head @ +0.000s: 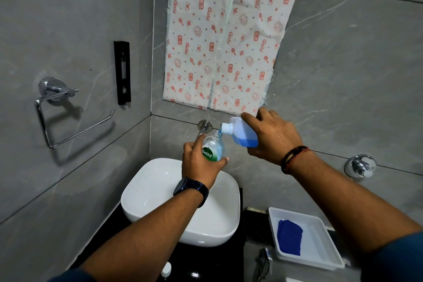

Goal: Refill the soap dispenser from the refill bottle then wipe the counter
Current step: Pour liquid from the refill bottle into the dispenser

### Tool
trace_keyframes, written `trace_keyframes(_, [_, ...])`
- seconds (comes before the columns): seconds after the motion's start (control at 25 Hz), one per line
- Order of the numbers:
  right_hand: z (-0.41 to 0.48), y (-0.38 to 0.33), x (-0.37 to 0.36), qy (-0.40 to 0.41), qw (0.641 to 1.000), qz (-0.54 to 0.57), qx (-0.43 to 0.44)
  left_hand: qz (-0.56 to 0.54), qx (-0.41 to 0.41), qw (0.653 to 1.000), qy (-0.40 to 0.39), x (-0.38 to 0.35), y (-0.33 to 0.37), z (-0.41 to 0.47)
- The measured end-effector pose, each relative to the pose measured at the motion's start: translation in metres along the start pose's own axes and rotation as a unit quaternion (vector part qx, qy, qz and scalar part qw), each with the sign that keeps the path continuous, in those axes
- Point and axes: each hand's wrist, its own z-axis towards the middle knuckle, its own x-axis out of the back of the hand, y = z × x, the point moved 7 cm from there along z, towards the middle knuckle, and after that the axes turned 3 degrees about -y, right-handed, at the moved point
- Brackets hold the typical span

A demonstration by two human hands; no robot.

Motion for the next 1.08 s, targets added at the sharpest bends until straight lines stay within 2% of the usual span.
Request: trace_keyframes(1.08, [-0.0017, 0.0002, 0.0006, 0.001, 1.0, -0.001, 0.0, 0.005, 0.005, 1.0, -0.004, 0.0, 0.0014, -0.0017])
